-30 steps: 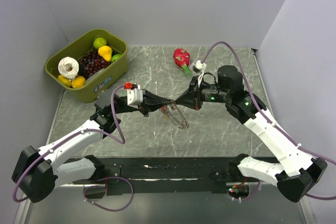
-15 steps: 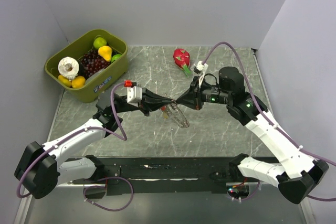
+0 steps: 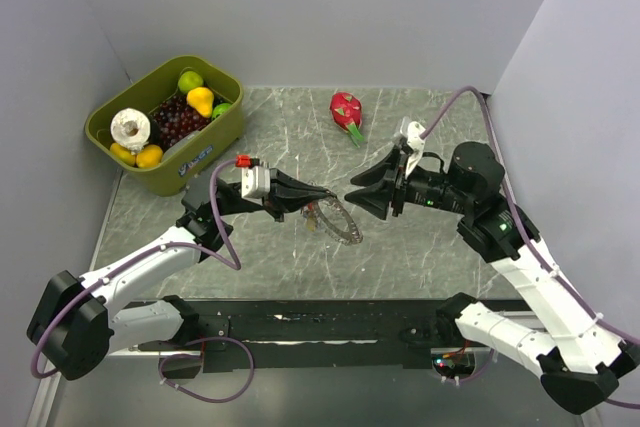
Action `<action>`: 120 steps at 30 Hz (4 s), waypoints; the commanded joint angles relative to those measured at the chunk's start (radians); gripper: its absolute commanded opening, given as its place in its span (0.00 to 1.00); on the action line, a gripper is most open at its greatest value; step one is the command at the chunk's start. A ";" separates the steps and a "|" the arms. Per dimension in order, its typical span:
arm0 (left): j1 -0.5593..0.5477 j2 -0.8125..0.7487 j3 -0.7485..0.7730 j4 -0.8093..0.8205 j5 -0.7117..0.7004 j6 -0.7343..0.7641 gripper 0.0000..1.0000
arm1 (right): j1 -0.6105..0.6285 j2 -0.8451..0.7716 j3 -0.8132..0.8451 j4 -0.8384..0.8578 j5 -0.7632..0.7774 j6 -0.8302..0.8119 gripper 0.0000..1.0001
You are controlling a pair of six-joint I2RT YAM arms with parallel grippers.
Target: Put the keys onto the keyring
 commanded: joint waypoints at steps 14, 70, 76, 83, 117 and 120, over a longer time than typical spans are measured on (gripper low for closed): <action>0.004 0.010 0.047 0.127 0.098 -0.058 0.01 | 0.009 0.027 -0.039 0.190 -0.259 0.039 0.49; 0.004 -0.005 0.450 -1.026 0.062 0.577 0.42 | 0.062 0.184 0.089 -0.191 -0.034 -0.187 0.00; -0.002 0.111 0.642 -1.408 0.045 0.770 0.49 | 0.062 0.216 0.123 -0.243 -0.031 -0.214 0.00; -0.027 0.230 0.754 -1.591 0.073 0.872 0.48 | 0.061 0.233 0.134 -0.260 -0.032 -0.222 0.00; -0.096 0.297 0.744 -1.475 0.145 0.818 0.01 | 0.062 0.208 0.105 -0.226 -0.040 -0.193 0.00; -0.096 0.242 0.669 -1.317 0.153 0.724 0.01 | 0.062 0.205 0.105 -0.221 -0.034 -0.185 0.05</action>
